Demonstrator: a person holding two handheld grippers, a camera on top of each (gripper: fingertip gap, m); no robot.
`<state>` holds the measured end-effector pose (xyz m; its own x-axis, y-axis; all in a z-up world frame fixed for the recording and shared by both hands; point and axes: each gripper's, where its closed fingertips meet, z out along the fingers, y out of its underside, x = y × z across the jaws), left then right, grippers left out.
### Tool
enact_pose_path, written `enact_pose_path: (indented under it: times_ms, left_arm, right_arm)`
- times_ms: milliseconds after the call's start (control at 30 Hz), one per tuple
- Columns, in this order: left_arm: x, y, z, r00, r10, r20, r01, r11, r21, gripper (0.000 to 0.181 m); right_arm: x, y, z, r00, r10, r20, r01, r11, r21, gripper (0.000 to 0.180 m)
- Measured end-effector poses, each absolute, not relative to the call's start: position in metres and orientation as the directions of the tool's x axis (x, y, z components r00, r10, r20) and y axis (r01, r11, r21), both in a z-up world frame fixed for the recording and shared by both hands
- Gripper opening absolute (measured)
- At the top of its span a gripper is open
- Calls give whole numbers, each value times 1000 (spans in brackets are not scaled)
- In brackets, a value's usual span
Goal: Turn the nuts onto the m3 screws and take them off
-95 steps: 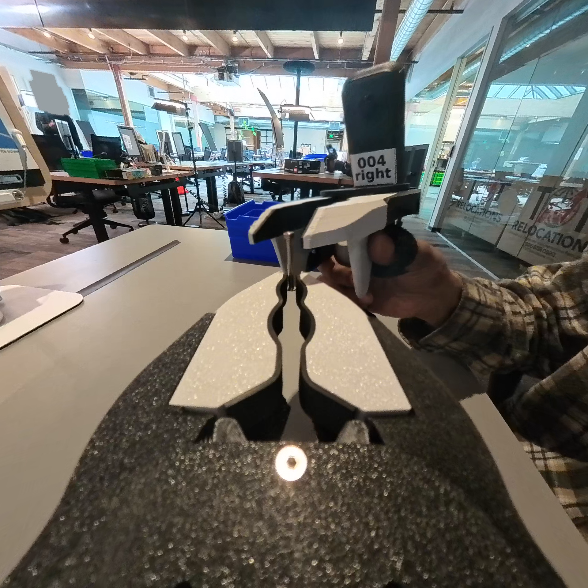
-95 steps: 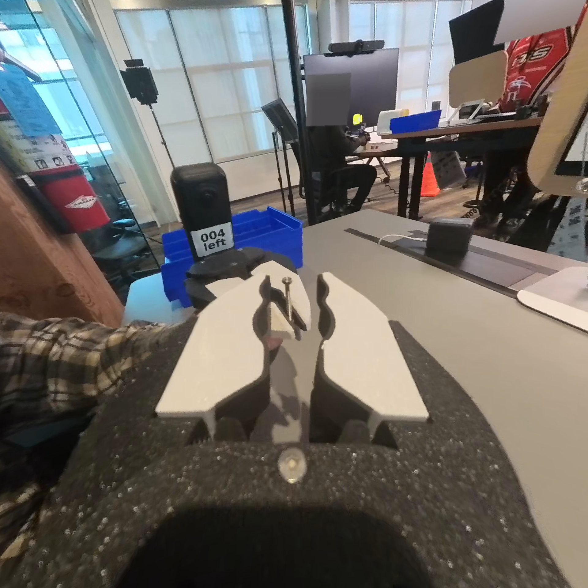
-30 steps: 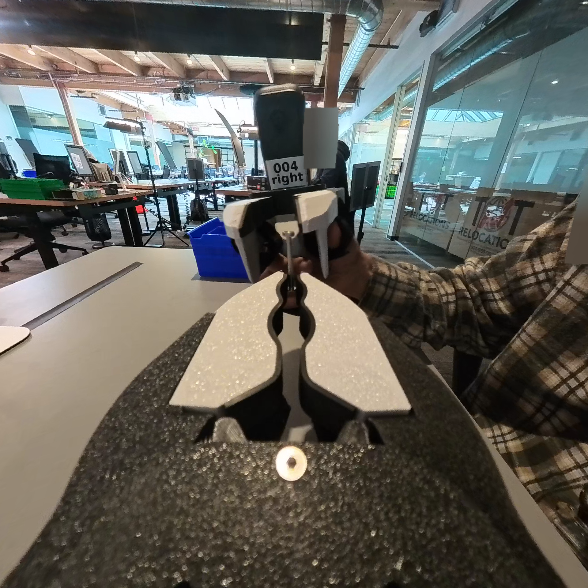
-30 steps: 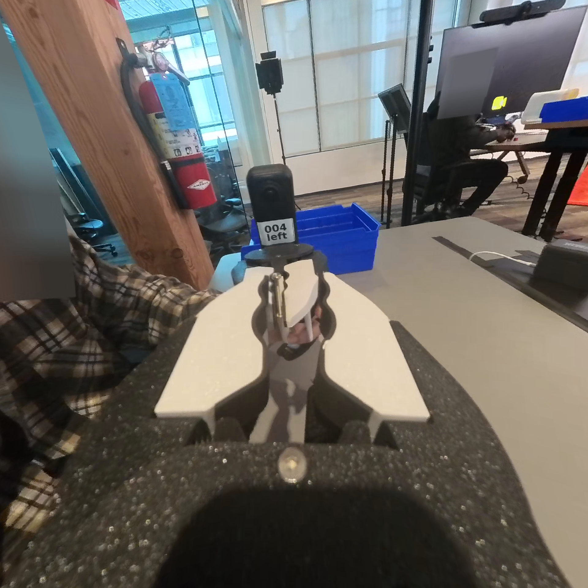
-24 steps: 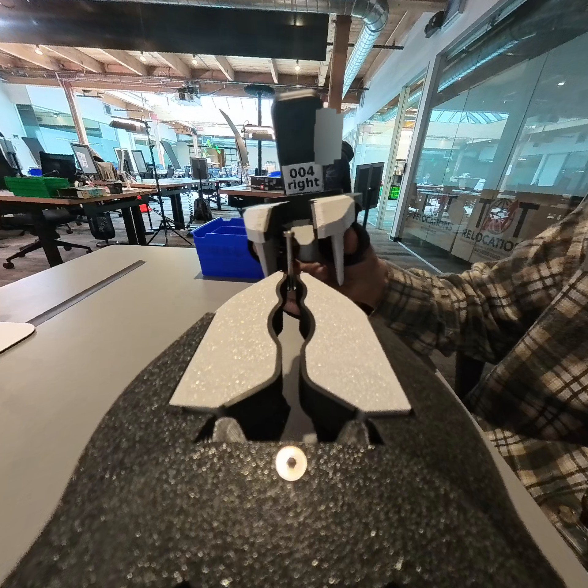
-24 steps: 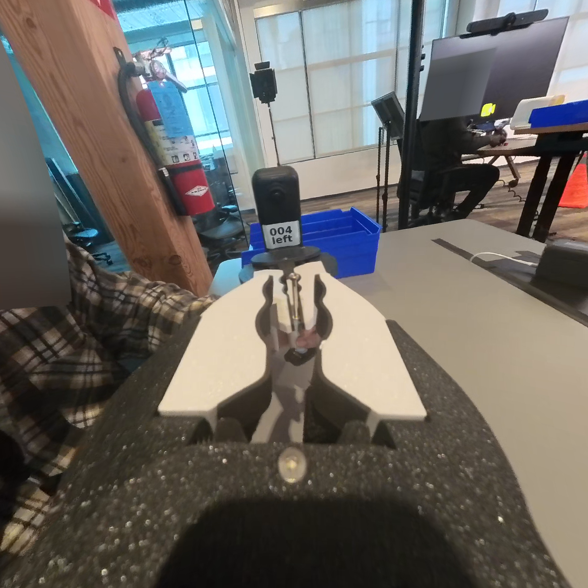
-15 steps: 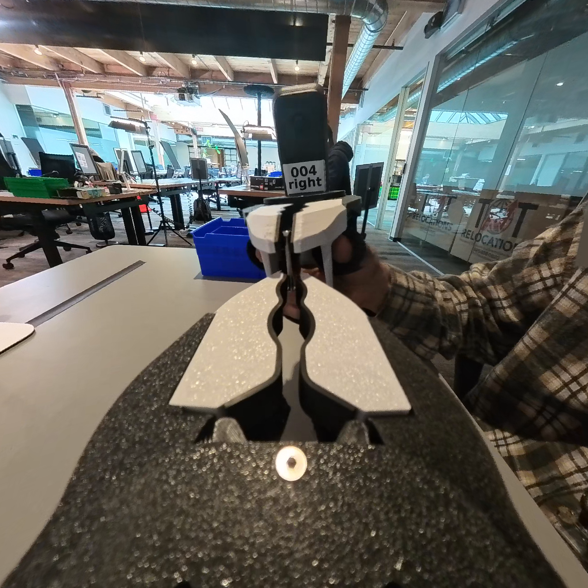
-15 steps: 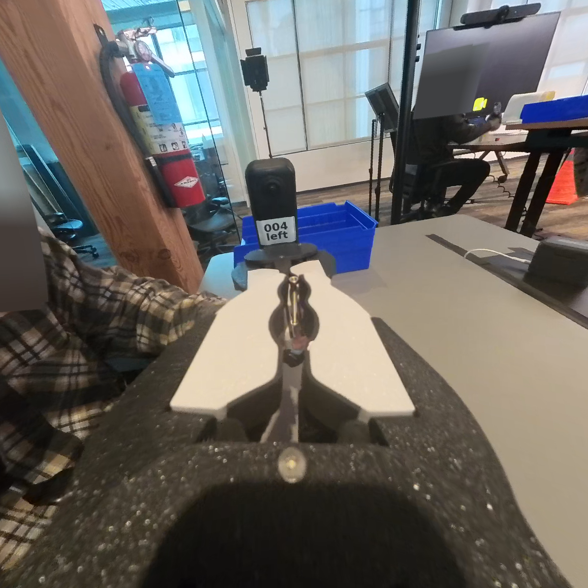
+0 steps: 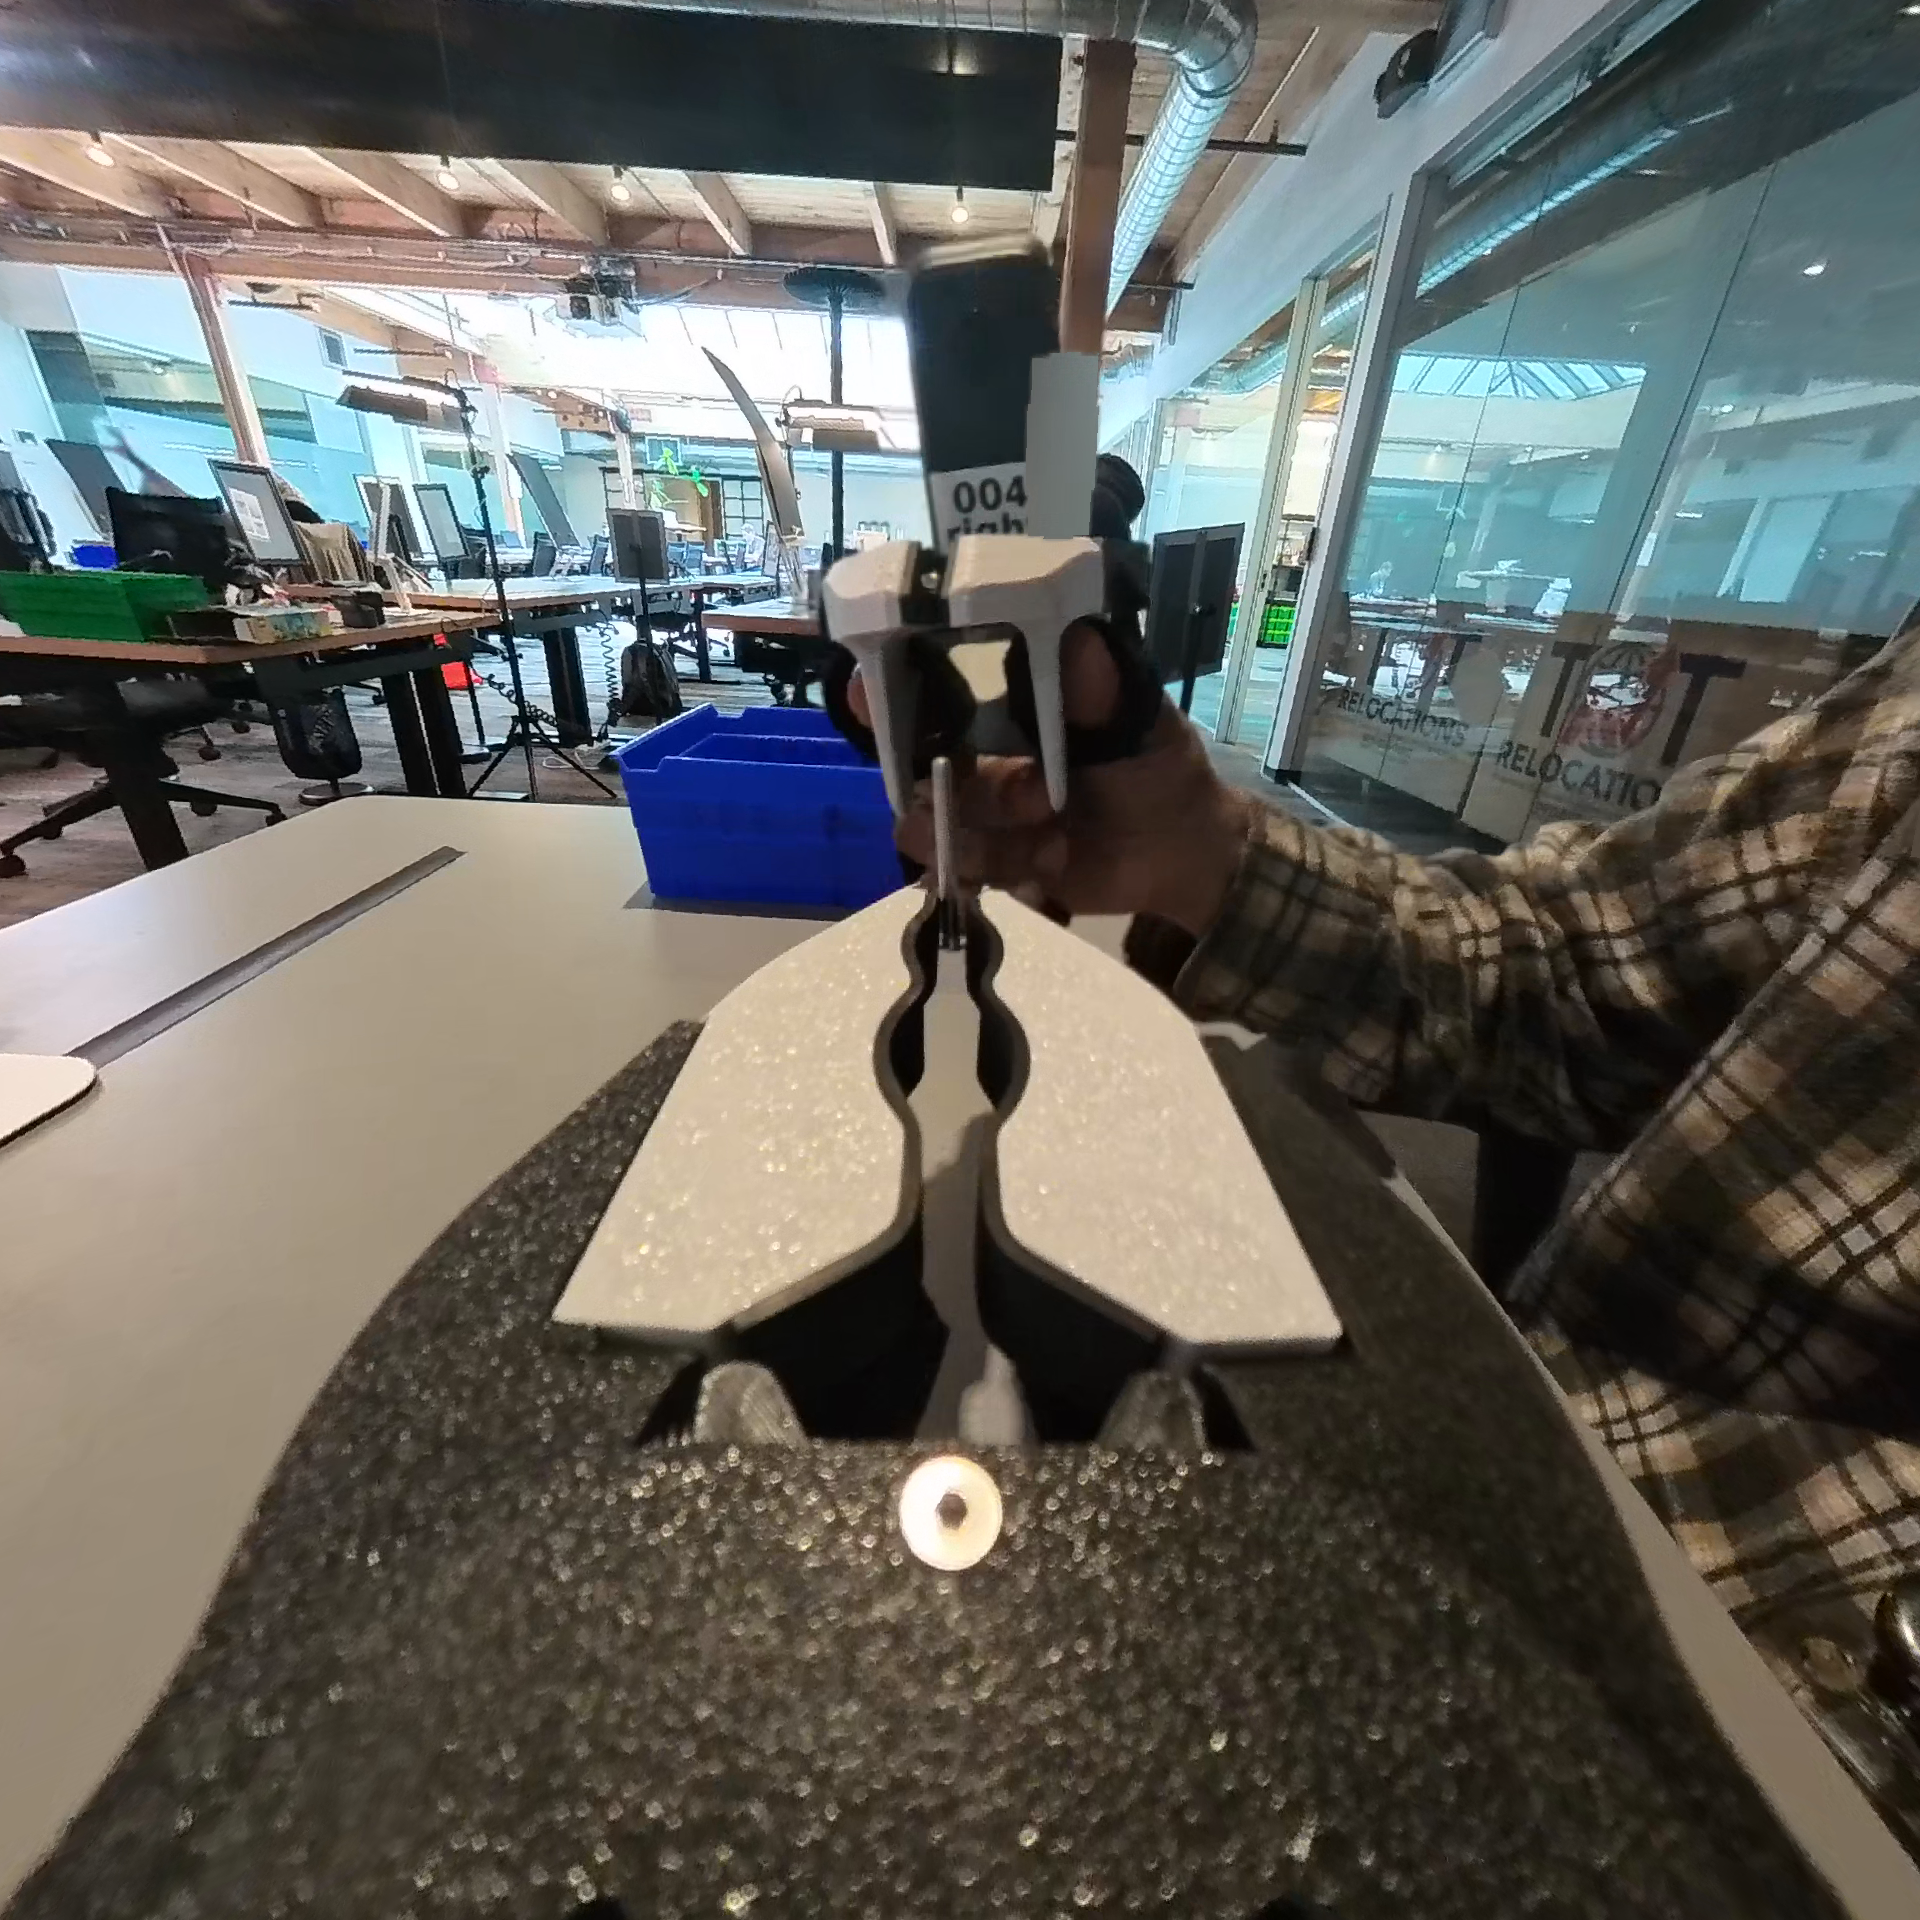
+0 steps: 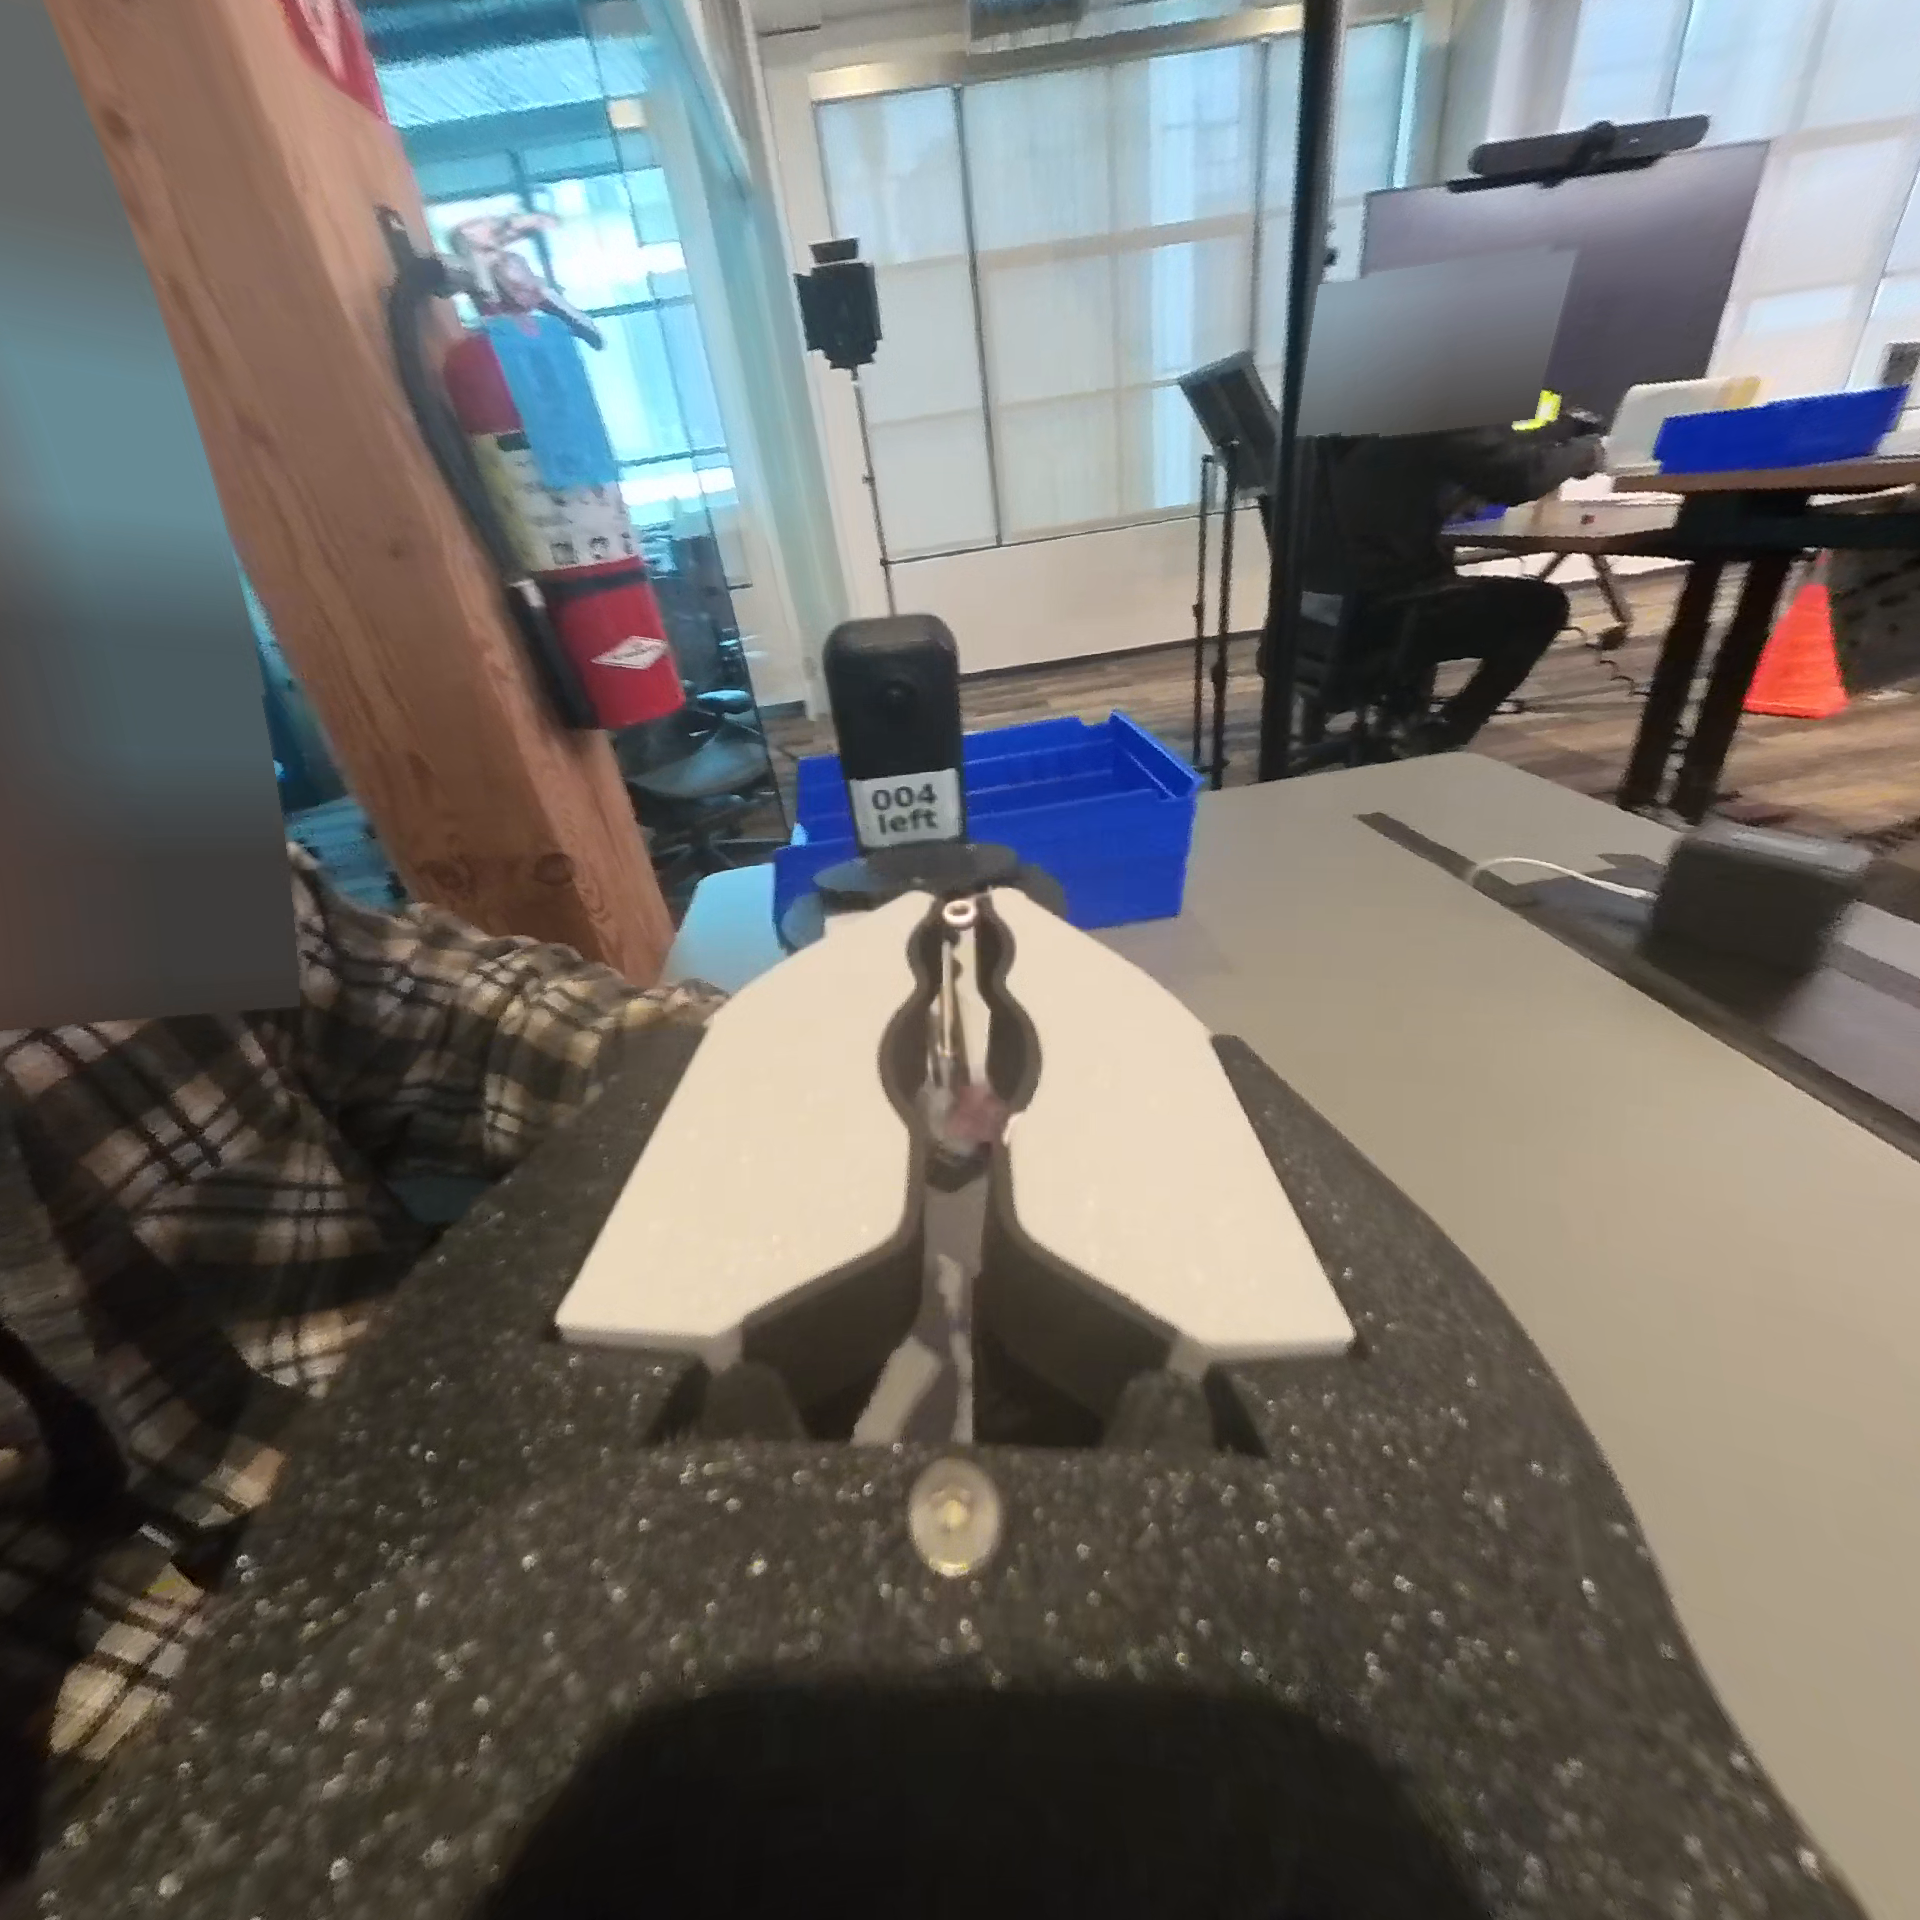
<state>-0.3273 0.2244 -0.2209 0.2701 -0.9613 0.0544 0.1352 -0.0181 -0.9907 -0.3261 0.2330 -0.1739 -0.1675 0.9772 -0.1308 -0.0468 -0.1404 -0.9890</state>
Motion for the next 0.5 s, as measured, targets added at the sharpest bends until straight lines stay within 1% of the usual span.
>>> enact_pose_path:
  times_ms: [100,233,300,367,500]
  left_arm:
    - [-328,225,-221,276,-960,57,135,-20,-991,4]
    - [-328,226,-222,278,-958,67,137,-30,-990,4]
    - [-325,226,-224,275,-959,71,132,-35,-991,4]
    - [-323,226,-226,274,-959,71,125,-38,-991,4]
    - [-320,226,-231,281,-958,59,98,-33,-995,4]
  right_arm:
    - [-291,251,-172,-39,991,-127,-24,-128,-991,5]
    - [-196,296,-167,280,952,-121,27,-134,-991,5]
    - [-129,324,-168,487,868,-100,55,-145,-988,5]
    - [-58,346,-177,660,746,-93,80,-193,-978,5]
    - [59,367,-218,862,496,-99,79,-326,-942,5]
